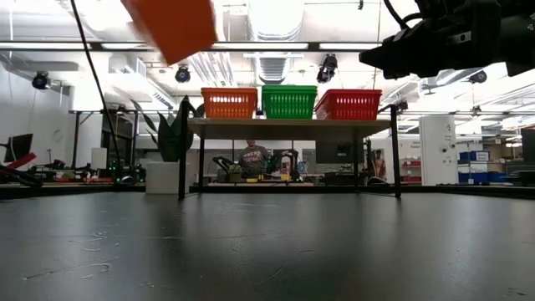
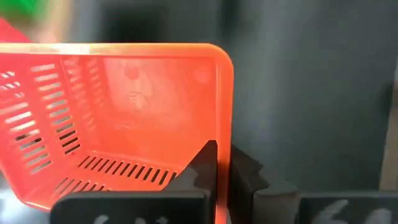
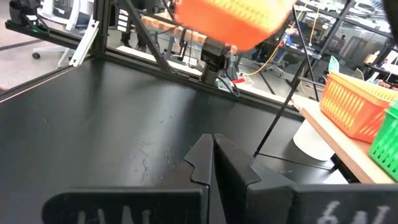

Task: Stack baskets on shelf by color
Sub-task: Stack the orange bin on top of the orange bins on the shelf

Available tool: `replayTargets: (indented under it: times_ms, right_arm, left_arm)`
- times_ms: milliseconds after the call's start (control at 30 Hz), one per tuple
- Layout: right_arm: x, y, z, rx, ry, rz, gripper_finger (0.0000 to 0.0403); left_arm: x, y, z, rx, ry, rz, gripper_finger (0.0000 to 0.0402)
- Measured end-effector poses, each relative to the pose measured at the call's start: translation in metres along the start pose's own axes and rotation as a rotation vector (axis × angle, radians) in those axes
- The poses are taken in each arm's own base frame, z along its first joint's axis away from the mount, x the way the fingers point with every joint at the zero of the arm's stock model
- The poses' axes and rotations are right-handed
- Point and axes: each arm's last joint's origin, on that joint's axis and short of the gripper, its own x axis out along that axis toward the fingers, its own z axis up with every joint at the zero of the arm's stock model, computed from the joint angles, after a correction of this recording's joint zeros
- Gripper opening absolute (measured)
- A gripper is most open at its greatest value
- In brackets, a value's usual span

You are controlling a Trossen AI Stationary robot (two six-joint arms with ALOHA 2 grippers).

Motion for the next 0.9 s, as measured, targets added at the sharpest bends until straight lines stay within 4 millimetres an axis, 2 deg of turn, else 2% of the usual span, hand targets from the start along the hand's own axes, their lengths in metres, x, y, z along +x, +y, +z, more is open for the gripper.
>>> replayTargets:
  times_ms: [167,400,633,767,900]
  right_arm:
    - [0.000,0.000,0.000,0.000,0.000,0.000,0.0009]
    - [0.000,0.000,0.000,-0.011,0.000,-0.002,0.0009]
    - [0.000,-0.001,0.000,-0.030,0.000,-0.005,0.0009]
    - [0.000,-0.003,0.000,-0.040,0.002,-0.015,0.0009]
    - [0.001,-0.005,0.002,-0.038,-0.004,-0.026,0.0009]
  left_arm:
    - [-0.009,0.039,0.028,0.140,-0.103,0.141,0.0000]
    - [-0.001,0.114,0.060,0.222,-0.103,0.298,0.0000]
    - [0.019,0.189,0.070,0.124,-0.060,0.226,0.0000]
    - [0.030,0.210,0.072,0.098,-0.091,0.211,0.0000]
    - [0.040,0.219,0.071,0.104,-0.065,0.217,0.0000]
